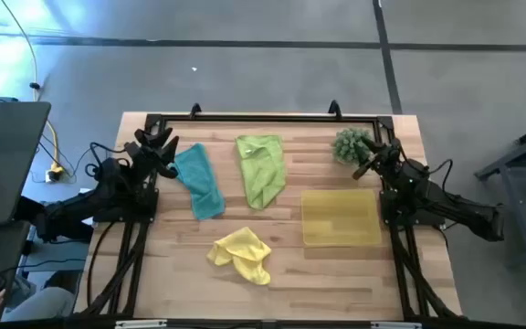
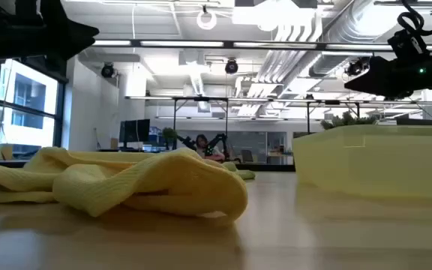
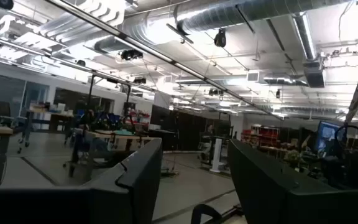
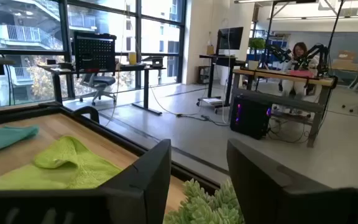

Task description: Roll microfiber towels into tight, uniform cylinder then place into a basket

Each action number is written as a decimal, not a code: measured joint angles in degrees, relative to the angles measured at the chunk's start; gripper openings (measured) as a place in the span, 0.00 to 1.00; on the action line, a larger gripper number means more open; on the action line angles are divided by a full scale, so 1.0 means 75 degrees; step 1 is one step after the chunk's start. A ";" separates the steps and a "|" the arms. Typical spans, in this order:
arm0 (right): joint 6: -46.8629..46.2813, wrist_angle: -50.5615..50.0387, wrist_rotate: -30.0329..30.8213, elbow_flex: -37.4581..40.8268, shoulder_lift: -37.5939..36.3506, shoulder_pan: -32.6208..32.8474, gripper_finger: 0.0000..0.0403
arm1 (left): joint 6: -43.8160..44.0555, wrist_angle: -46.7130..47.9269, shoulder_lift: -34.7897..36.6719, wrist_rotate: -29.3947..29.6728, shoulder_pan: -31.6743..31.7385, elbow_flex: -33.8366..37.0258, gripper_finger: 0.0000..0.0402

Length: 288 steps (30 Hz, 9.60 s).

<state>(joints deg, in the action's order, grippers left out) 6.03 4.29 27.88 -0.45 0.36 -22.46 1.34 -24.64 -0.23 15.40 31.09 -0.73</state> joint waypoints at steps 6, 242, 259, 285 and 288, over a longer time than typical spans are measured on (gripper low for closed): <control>0.0000 0.0000 0.0003 -0.0003 0.0000 0.0000 0.37 | -0.0001 0.0002 0.0000 -0.0002 -0.0001 0.0003 0.43; -0.3048 0.1068 -0.4322 -0.5193 0.9123 0.2779 0.37 | -0.0423 0.1213 -1.3755 -0.0850 -0.2023 -0.6213 0.43; -0.3589 0.1133 -0.4319 -0.5190 1.0351 0.3218 0.37 | -0.0109 0.5392 -1.3286 -0.0101 -0.1437 -0.6252 0.43; -0.5785 0.0872 -0.4607 -0.5187 1.0740 0.3216 0.37 | 0.1194 1.0433 -1.1928 0.1376 -0.1585 -0.6481 0.43; -0.6897 0.0287 -0.5077 -0.5187 1.0739 0.3200 0.37 | 0.1142 1.0401 -1.1564 0.1376 -0.1726 -0.6682 0.43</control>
<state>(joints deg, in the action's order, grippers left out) -45.70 6.45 -10.19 -39.35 80.90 1.54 9.91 53.36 -86.96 25.71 18.15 -50.84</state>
